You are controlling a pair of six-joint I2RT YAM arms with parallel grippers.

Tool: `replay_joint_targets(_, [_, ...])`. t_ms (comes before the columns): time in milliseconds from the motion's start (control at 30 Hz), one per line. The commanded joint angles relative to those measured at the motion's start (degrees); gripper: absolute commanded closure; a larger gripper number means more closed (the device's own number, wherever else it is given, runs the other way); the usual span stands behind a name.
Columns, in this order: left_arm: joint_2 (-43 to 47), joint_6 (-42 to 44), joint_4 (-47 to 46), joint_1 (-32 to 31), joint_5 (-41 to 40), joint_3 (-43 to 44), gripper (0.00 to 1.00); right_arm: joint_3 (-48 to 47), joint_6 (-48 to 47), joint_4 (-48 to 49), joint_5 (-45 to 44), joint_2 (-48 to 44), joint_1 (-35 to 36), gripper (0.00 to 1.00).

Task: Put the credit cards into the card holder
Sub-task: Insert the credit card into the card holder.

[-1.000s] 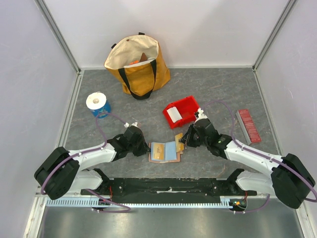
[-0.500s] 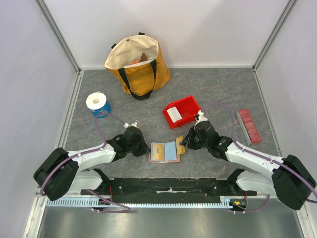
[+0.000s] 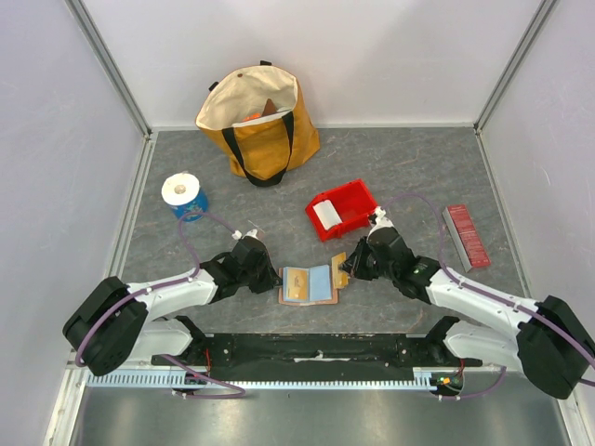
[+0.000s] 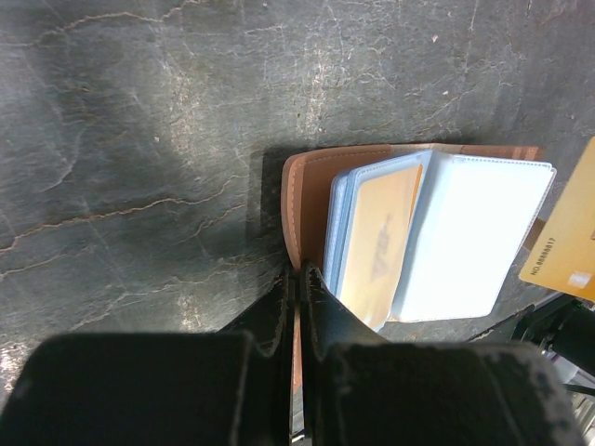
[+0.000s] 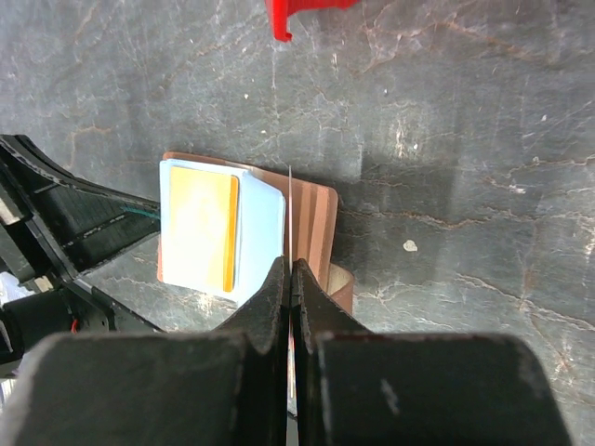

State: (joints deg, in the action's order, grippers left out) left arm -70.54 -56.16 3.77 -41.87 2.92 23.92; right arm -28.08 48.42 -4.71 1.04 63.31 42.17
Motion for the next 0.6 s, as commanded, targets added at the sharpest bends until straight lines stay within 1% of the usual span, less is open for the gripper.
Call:
replay_joint_targets(0, [0.8,-1.8,0.5,-0.1,-2.1,-0.5,0.98,-1.6,-0.3,-0.6,-2.6,-2.5,0.2,1.00])
replay_joint_targets(133, [0.3,-1.4,1.0,-0.1,-2.7,-0.1,0.98,-1.2,0.1,0.6,-1.2,-0.5,0.8,1.00])
replay_joint_targets(567, [-0.1,-1.4,1.1,-0.1,-2.7,0.4,0.98,0.0,1.0,3.4,-1.2,1.1,2.1,1.00])
